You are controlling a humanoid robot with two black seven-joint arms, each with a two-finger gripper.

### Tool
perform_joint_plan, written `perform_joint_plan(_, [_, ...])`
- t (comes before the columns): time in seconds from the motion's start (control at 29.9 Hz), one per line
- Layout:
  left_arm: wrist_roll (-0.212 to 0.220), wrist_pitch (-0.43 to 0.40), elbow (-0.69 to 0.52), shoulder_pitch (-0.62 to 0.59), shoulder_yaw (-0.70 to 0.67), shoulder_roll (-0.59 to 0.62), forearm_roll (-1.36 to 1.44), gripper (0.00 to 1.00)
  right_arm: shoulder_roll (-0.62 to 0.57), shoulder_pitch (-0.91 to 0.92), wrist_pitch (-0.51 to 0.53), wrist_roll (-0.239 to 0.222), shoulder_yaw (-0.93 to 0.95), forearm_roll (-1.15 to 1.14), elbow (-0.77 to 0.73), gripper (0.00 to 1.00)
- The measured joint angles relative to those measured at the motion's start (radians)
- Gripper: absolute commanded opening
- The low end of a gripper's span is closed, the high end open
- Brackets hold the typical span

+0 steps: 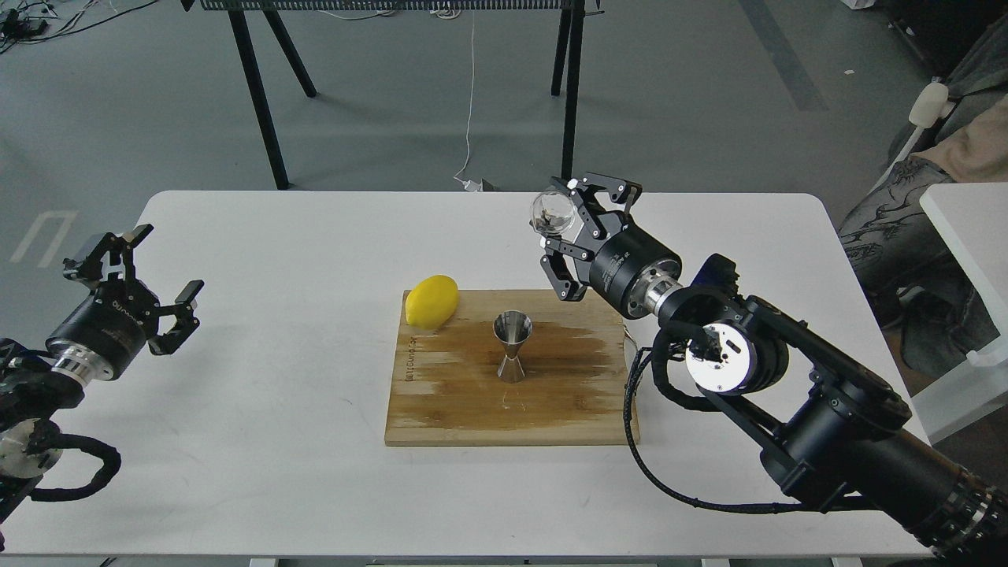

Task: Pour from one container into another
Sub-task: 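Lift the glass with the right gripper over the jigger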

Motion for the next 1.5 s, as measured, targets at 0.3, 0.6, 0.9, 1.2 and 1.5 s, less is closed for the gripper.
perform_joint_plan(0.3, [0.0, 0.0, 0.0, 0.0, 0.0, 0.0, 0.0, 0.99, -0.003, 0.004, 0.0, -0.003, -0.103, -0.141, 0.012, 0.36])
perform_joint_plan(0.6, [0.0, 0.0, 0.0, 0.0, 0.0, 0.0, 0.0, 0.99, -0.01, 0.003, -0.002, -0.016, -0.132, -0.219, 0.012, 0.36])
perform_joint_plan(0.9, [0.0, 0.0, 0.0, -0.001, -0.002, 0.0, 0.0, 0.99, -0.031, 0.001, -0.002, -0.023, -0.162, -0.264, 0.011, 0.36])
perform_joint_plan(1.2, [0.0, 0.0, 0.0, 0.0, -0.002, 0.0, -0.001, 0.99, -0.049, 0.003, -0.001, -0.023, -0.19, -0.307, 0.006, 0.36])
perform_joint_plan(1.5, [0.0, 0.0, 0.0, 0.0, -0.002, 0.0, -0.001, 0.99, -0.049, 0.003, -0.001, -0.024, -0.193, -0.352, 0.0, 0.36])
